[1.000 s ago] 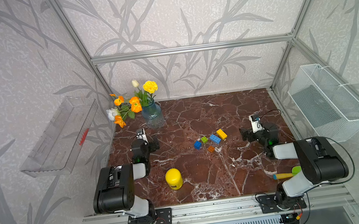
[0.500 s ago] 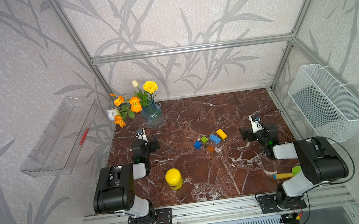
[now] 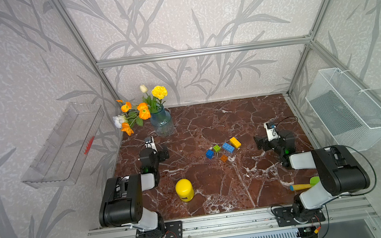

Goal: Assemble the letter f with lego
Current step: Pick up the lego brick from the center of the board.

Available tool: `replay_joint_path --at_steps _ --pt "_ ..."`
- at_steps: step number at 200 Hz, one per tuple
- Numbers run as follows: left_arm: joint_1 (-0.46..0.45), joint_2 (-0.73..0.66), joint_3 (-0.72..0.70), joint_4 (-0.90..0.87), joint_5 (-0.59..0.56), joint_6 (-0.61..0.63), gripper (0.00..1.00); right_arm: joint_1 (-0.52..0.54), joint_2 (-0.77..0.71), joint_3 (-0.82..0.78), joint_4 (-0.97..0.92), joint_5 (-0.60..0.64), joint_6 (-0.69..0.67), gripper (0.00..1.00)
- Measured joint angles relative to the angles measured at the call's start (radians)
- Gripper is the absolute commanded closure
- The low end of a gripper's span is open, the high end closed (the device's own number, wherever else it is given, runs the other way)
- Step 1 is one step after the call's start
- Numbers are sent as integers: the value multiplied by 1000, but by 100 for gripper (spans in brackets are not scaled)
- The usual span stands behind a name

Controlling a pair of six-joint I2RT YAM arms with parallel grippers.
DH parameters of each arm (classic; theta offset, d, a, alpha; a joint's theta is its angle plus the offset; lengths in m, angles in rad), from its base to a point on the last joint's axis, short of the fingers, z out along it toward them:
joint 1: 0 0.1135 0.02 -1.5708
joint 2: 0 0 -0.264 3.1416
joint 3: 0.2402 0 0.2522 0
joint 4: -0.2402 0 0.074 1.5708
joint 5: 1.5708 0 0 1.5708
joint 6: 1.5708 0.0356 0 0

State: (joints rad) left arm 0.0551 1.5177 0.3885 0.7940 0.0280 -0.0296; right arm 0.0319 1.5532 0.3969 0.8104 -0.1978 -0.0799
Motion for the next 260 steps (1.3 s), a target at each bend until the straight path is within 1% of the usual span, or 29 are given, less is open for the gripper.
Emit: replay_joint_path --at_steps 73,96,115,136,149,167,189,203,223,240,260 --pt "0 0 0 0 -2 0 1 0 0 0 0 6 0 1" --pt "0 -2 5 -11 -50 -19 1 0 -3 0 -3 5 0 1" --pt "0 -21 17 -52 -85 -28 0 0 -15 0 -6 4 -2 0" --pt "0 -81 79 -204 -109 -37 1 0 -48 0 -18 3 -2 3" --pt "0 -121 150 -316 -105 -47 0 5 -92 13 -84 2 -3 5" --pt "-2 -188 217 -424 -85 -64 1 16 -167 79 -225 6 -4 6" --pt "-11 -310 231 -528 -39 -79 0 42 -248 188 -375 10 -3 6" --pt "-25 -400 231 -597 -5 -87 1 55 -285 257 -467 9 8 9" --pt "-66 -525 231 -677 29 -96 1 80 -302 352 -602 -1 32 12" --pt "-119 -623 235 -746 60 -94 1 114 -296 416 -710 -5 48 15" --pt "-182 -683 267 -846 92 -94 0 188 -274 479 -825 -3 56 18"
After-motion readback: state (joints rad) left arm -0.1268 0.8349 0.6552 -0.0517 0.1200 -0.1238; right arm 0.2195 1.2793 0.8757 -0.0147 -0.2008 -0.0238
